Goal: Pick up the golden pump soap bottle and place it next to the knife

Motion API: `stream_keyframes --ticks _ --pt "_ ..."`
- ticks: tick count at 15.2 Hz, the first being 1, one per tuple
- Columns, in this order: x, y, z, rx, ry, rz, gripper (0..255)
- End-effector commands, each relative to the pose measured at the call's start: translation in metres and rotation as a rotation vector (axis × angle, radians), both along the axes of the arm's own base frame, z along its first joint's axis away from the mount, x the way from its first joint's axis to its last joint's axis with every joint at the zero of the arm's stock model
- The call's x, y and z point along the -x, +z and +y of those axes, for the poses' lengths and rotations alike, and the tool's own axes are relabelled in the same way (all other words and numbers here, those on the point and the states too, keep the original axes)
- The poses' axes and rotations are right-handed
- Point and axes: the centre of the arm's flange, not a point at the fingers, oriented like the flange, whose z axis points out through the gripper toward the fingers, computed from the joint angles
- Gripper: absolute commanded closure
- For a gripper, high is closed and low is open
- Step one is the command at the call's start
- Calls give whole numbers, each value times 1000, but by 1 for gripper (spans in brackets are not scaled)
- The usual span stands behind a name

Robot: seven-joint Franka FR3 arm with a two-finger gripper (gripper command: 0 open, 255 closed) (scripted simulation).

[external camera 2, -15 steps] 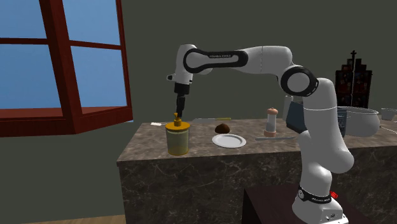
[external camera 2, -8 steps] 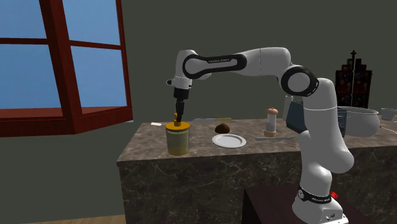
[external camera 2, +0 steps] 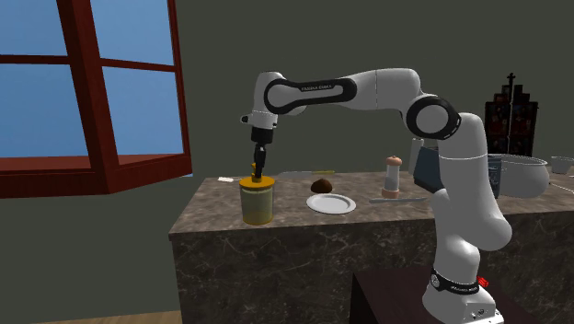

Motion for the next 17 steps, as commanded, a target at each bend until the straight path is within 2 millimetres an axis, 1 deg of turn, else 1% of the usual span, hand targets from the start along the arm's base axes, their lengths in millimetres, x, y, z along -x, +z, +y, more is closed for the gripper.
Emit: stream_keyframes --ticks 1,6,17 --pt "0 0 0 0 0 0 255" --pt "0 0 0 0 0 0 255" --pt "0 58 0 0 0 0 255"
